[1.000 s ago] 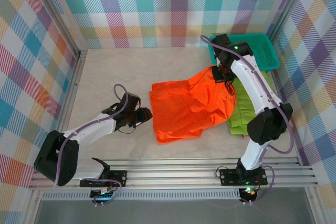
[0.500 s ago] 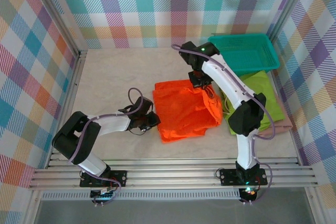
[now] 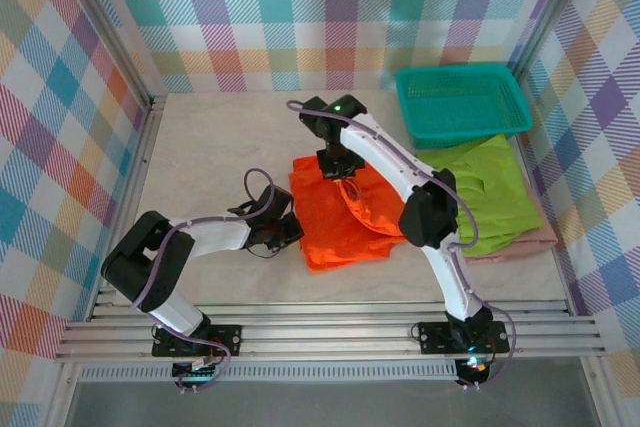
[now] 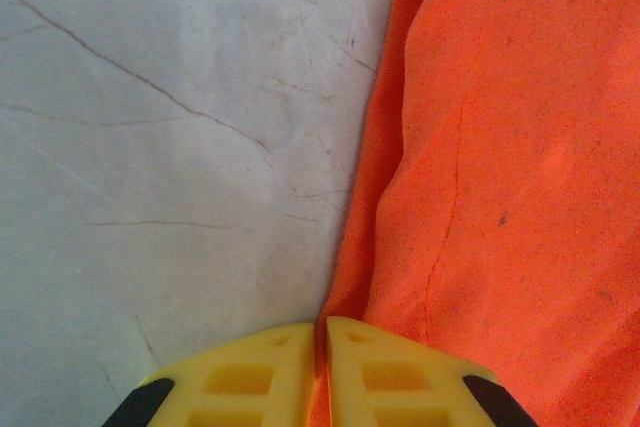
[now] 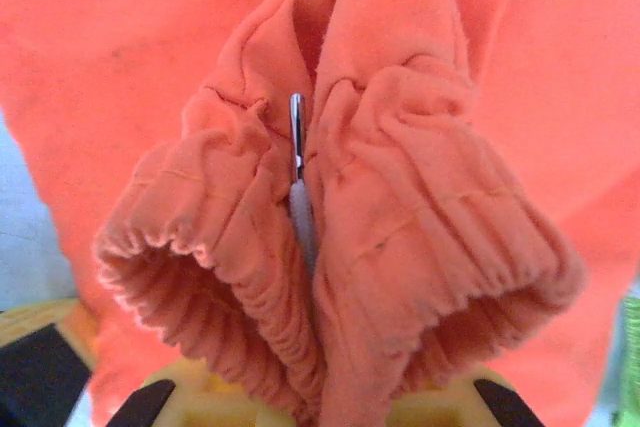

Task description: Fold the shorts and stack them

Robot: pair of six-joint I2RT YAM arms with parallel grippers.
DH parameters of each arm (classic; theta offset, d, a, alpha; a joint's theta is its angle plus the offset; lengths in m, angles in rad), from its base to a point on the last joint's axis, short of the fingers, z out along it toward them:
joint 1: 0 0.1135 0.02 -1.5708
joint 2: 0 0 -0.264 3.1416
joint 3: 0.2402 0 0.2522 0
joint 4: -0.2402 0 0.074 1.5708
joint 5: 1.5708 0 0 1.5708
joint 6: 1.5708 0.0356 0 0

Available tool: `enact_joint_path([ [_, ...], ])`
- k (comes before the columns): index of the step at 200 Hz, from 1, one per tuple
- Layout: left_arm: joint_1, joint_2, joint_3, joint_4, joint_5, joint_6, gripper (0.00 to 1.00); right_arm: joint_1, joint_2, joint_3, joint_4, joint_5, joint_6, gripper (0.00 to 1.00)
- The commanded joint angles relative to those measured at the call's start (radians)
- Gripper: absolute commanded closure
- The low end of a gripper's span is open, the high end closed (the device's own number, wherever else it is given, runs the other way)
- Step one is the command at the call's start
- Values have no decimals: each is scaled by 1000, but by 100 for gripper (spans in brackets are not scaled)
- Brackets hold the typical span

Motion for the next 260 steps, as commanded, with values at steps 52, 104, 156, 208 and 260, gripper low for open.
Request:
enact_joint_path([
  [52,-67,124,25,159,65,-16,87,32,75,42,126,-187,111,96],
  [104,-68,84,14,165,49,-27,83,32,101,20,268,-428,143,60],
  [156,-48,-234,-65,-33,-63,-25,45,-81,-149,-100,448,-592,182,25],
  [208,85,-518,77,-216,24,48,13,-239,-527,-647,783,-686,207,8],
  [260,60,-310,216,57,266,-67,16,-374,-458,-676,914,-800,200,5],
])
